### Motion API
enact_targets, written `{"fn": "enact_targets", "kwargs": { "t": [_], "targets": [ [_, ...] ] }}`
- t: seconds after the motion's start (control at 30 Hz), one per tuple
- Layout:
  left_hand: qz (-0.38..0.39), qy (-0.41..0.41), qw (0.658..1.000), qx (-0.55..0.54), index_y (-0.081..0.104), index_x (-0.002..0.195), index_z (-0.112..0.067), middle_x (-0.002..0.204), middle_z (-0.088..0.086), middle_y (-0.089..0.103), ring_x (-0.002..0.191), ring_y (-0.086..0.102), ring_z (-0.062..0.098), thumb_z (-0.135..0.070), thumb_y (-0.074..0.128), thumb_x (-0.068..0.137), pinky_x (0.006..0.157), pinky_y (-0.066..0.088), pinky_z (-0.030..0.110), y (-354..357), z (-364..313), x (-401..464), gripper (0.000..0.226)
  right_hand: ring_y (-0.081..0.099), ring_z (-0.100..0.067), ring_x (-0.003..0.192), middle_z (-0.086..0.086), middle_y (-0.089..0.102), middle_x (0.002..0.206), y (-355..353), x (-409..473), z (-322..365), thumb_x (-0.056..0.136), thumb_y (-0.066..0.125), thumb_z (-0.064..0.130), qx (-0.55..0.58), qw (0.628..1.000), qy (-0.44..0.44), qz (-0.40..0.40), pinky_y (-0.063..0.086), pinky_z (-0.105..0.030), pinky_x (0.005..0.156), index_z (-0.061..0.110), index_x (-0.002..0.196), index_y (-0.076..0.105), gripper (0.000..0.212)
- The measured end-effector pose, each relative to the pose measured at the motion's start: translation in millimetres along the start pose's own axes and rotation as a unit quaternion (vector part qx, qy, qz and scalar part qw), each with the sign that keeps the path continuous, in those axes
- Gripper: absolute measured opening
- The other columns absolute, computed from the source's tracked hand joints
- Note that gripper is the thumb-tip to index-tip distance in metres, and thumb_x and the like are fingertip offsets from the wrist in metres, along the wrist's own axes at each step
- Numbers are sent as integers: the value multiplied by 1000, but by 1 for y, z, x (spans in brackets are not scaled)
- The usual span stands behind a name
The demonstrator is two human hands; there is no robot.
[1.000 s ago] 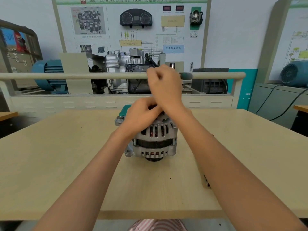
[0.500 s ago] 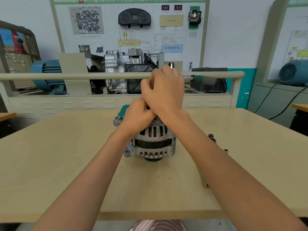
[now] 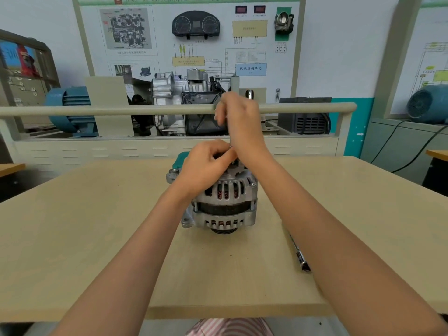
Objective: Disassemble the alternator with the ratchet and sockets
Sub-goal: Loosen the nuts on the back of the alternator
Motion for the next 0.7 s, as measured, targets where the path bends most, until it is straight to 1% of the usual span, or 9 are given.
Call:
{"fn": "enact_targets", "kwargs": {
  "t": [0.07,0.13,0.2,0.33,0.4,0.47,0.53,0.6,0.7],
  "targets": [
    [-11,-13,1000,0,46,52,-24,45,-10,48,49,39,4,-28,48,71,54,30,30,-1,0,0,20,43,-16,73,-1,45,67,3,-10,4,86,46,17,-254,962,-98,-35,33,-27,68,10,57,46,29],
    [-21,-21,1000,8,57,71,-8,65,7,62,66,56,22,-28,45,67,61,45,40,-1,0,0,24,43,-19,86,-1,50,82,7,-16,7,85,47,24,-460,876,-125,-75,30,-29,82,11,74,56,19],
    [-23,-20,1000,5,59,86,-4,80,15,64,78,58,27,-28,46,68,72,49,46,-2,1,0,33,42,-21,89,-3,51,88,11,-17,8,85,45,28,-515,844,-123,-87,26,-29,87,11,81,58,22],
    [-2,-42,999,2,56,58,-19,51,-10,52,59,43,14,-29,46,67,61,35,35,-1,0,-1,17,39,-16,68,3,42,58,9,-9,12,83,47,23,-279,953,-95,-76,33,-31,70,12,51,41,35],
    [14,-48,999,2,59,56,-19,52,-2,58,61,50,24,-33,47,72,64,39,38,0,-3,-1,25,40,-14,53,2,41,45,5,-3,9,83,43,19,-88,995,-23,-50,35,-28,57,8,44,42,41],
    [21,-39,999,-5,60,73,0,75,24,62,72,54,34,-38,45,78,74,44,42,1,-3,-1,42,40,-14,48,0,40,41,5,4,5,88,40,11,65,997,41,-20,38,-23,56,9,40,41,49],
    [25,-28,999,-9,57,76,7,78,29,58,70,50,30,-40,45,81,72,39,39,2,-6,-2,49,44,-12,47,-2,41,41,5,7,2,91,37,7,156,985,75,2,44,-21,61,12,38,40,53],
    [22,-26,999,-8,60,65,-6,64,16,57,63,46,21,-32,50,86,67,35,36,2,-5,-2,35,45,-13,50,-5,43,45,5,5,1,92,37,8,147,987,71,-9,44,-21,62,11,40,42,52],
    [-5,-37,999,-3,56,50,-24,44,-10,49,51,40,6,-22,52,77,54,30,31,0,-4,-2,27,45,-14,64,-2,46,59,4,-7,4,88,43,12,-89,994,-45,-51,37,-26,65,6,54,49,35]
  ]
}}
Point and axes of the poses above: each hand's wrist, its own x-axis towards the middle knuckle, its own y-axis out of the palm, z = x × y, the point moved 5 cm from there along x, towards the middle knuckle
